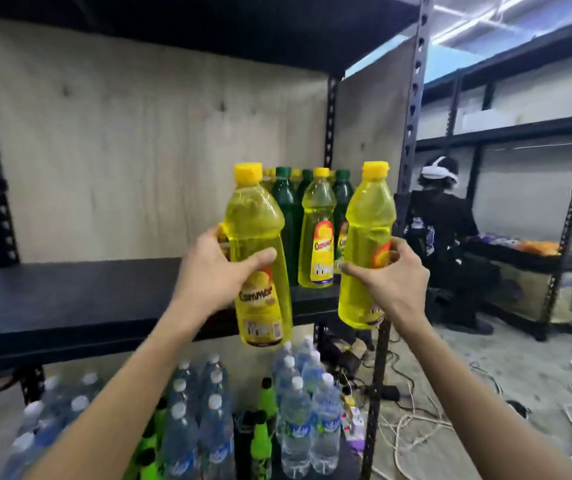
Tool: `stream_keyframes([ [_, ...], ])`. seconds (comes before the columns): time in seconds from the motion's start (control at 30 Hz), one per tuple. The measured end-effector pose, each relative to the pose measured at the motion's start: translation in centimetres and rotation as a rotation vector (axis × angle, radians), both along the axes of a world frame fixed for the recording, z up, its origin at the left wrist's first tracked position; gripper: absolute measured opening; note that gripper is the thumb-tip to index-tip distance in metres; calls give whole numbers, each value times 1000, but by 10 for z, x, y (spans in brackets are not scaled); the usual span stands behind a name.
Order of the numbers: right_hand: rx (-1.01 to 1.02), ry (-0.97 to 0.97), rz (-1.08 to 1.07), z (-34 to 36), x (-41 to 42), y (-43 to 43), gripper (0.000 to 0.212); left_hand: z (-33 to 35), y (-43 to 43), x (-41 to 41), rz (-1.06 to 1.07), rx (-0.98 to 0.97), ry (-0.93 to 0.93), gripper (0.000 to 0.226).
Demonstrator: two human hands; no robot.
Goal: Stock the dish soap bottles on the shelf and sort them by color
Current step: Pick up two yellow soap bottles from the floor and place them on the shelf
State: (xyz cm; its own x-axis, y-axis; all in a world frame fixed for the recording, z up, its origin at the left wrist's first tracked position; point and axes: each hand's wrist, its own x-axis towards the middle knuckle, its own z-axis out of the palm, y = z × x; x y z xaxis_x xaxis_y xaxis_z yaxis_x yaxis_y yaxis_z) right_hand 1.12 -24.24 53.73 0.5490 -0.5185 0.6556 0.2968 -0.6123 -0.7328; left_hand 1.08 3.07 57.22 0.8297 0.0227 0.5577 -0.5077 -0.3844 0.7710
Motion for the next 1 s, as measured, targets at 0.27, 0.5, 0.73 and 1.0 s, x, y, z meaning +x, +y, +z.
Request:
stream_keyframes([
  [0.27,11,19,-140,28,87,-13,79,57,0,113,225,159,-68,55],
  [0.5,49,87,-205,11,134,-18,69,31,-12,187,266,184,35,65],
  [0.73,62,127,-141,2,147,-35,80,26,-25,220,170,174,83,59],
  [1.0,95,192,-63,-26,118,-31,89,0,-20,207,119,150,129,80],
])
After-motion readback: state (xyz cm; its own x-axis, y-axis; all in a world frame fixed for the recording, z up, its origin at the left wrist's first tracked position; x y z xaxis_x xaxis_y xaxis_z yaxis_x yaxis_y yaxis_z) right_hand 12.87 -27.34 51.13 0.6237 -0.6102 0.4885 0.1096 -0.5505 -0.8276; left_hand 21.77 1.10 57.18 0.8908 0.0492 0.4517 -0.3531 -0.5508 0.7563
